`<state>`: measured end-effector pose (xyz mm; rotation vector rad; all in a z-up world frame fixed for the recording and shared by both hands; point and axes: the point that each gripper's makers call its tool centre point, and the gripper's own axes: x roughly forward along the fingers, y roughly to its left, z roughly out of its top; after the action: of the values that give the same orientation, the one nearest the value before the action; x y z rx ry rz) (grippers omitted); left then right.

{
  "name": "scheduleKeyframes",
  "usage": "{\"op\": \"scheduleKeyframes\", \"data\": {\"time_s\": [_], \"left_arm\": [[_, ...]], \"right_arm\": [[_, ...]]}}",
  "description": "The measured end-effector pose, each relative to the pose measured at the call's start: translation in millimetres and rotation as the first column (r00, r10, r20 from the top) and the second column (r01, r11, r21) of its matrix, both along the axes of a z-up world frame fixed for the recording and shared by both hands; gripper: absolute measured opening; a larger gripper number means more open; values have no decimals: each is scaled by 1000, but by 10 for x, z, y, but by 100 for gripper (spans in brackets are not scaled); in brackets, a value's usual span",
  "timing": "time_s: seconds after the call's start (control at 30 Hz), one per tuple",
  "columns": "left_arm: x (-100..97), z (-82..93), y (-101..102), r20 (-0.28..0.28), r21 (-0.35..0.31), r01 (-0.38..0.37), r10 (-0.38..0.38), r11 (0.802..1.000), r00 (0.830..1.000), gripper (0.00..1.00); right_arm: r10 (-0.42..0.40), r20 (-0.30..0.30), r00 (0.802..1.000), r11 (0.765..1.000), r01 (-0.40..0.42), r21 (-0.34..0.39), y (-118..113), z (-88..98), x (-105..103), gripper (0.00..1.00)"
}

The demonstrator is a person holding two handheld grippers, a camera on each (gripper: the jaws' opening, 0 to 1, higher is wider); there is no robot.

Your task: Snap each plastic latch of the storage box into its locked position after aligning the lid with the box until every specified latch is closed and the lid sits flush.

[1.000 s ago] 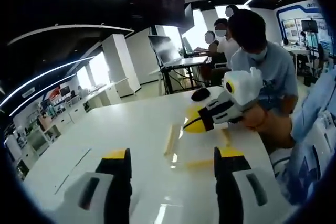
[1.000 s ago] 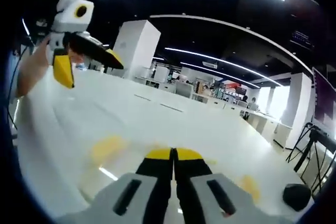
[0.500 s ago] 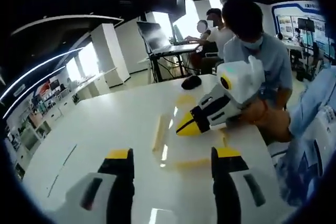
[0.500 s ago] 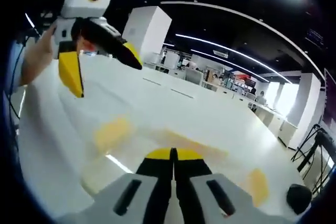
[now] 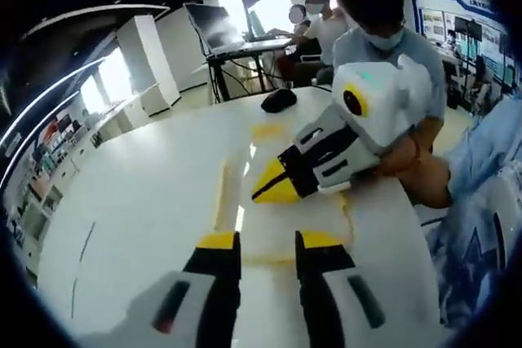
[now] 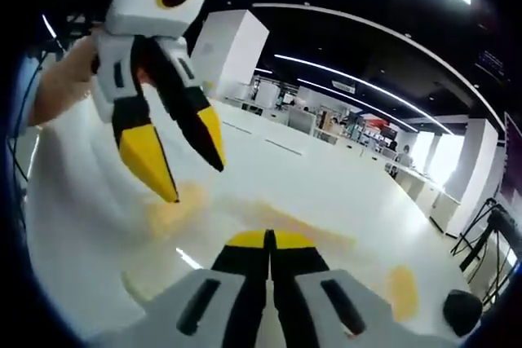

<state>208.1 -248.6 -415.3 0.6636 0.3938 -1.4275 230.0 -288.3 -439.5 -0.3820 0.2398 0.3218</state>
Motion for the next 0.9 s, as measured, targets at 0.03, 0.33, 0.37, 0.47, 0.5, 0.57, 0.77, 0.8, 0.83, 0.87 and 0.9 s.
{"op": "scheduleKeyframes", "data": {"time_s": [0.03, 0.33, 0.37, 0.47, 0.5, 0.57, 0.77, 0.8, 0.83, 0.87, 0.9], "left_arm": [[2, -21, -8, 1, 12, -4, 4, 1000, 1000, 21], [-25, -178, 92, -24, 158, -7, 11, 987, 1000, 7], [-28, -213, 128, -22, 186, -8, 12, 983, 1000, 7], [-38, -279, 171, -25, 215, -5, 11, 977, 1000, 6], [-45, -315, 183, -34, 223, -6, 14, 975, 999, 5], [-59, -312, 186, -45, 220, -7, 17, 976, 999, 4], [-60, -345, 220, -42, 239, -11, 21, 971, 999, 3], [-59, -346, 221, -42, 236, -10, 21, 972, 999, 3], [-58, -349, 221, -43, 234, -10, 21, 972, 999, 3], [-58, -357, 225, -48, 231, -13, 24, 973, 999, 3], [-58, -355, 225, -48, 227, -13, 24, 974, 999, 3]], "right_arm": [[-1, 1, 1000, 1000, 1, -2, -4, -1, 2, 0], [-7, 6, 1000, 1000, 7, -17, -14, -8, 7, 0], [-6, 7, 1000, 1000, 6, -17, -13, -8, 8, 0], [-6, 8, 1000, 1000, 7, -20, -14, -8, 10, 0], [-7, 8, 1000, 1000, 7, -22, -16, -8, 13, 0], [-9, 7, 1000, 1000, 9, -27, -19, -10, 16, 0], [-11, 9, 1000, 999, 11, -33, -21, -11, 19, 0], [-11, 8, 1000, 999, 12, -33, -22, -12, 19, 0], [-12, 8, 1000, 999, 12, -32, -22, -12, 19, 0], [-13, 7, 1000, 999, 13, -30, -23, -12, 19, 0], [-14, 7, 1000, 999, 14, -30, -24, -12, 18, 0]]}}
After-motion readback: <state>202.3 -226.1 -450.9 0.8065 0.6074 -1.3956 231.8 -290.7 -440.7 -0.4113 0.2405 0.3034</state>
